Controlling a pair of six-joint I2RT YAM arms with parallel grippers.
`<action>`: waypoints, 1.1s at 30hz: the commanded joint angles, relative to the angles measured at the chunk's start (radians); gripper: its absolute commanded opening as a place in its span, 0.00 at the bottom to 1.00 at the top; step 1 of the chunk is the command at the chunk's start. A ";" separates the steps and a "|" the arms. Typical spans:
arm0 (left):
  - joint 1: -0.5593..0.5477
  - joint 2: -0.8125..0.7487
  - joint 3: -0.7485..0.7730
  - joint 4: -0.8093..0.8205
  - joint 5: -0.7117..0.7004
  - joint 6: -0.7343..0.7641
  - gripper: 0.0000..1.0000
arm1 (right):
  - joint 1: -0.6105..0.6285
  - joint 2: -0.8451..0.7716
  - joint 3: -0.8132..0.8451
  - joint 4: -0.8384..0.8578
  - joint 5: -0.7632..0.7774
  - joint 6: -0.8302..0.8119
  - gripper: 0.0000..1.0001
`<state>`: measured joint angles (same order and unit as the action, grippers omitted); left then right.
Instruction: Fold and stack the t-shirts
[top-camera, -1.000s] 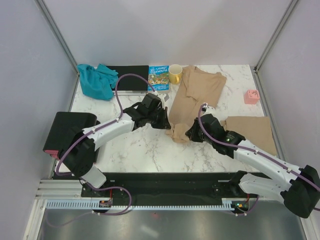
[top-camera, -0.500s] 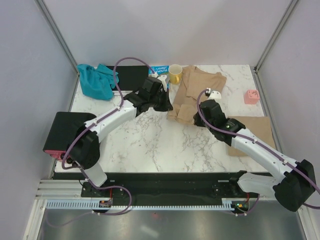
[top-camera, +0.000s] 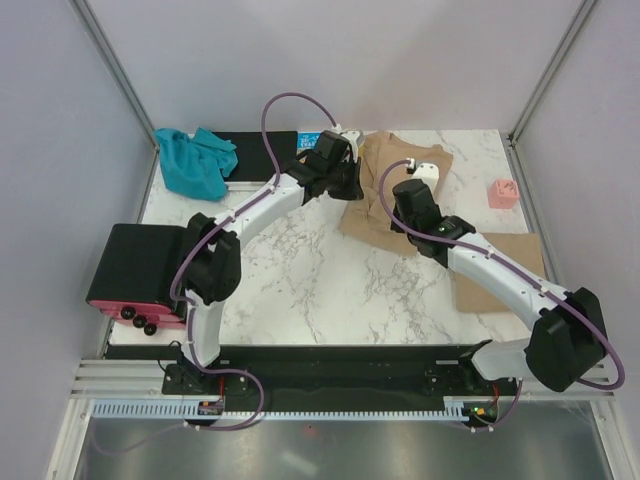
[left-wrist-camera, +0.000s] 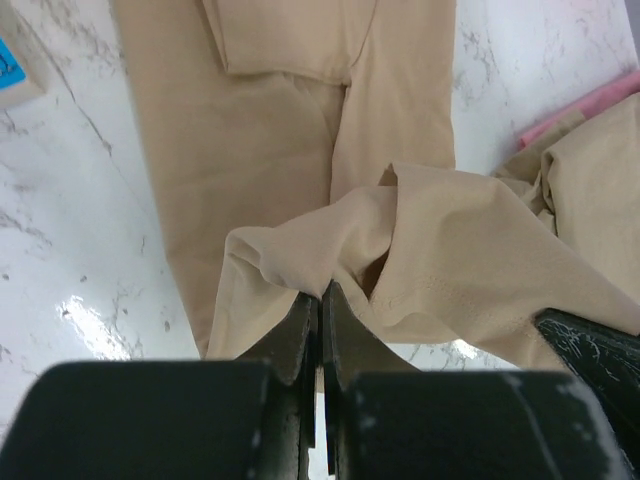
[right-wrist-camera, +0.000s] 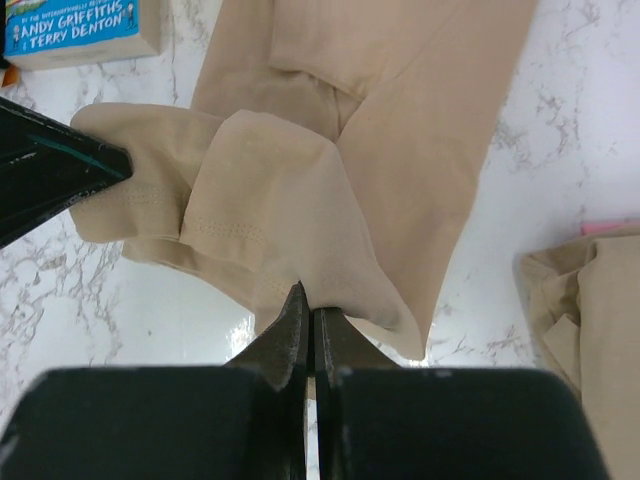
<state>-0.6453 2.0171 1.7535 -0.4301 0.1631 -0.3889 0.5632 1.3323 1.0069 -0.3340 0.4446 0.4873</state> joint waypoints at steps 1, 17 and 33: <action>0.009 0.041 0.165 -0.045 -0.031 0.081 0.02 | -0.023 0.031 0.079 0.070 0.075 -0.061 0.00; 0.026 0.192 0.437 -0.124 -0.070 0.142 0.02 | -0.105 0.126 0.148 0.142 0.077 -0.130 0.00; 0.035 0.267 0.459 -0.167 -0.036 0.142 0.02 | -0.126 0.246 0.142 0.167 0.057 -0.142 0.00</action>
<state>-0.6216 2.3180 2.2204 -0.5819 0.1116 -0.2771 0.4412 1.5913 1.1248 -0.1890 0.5098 0.3492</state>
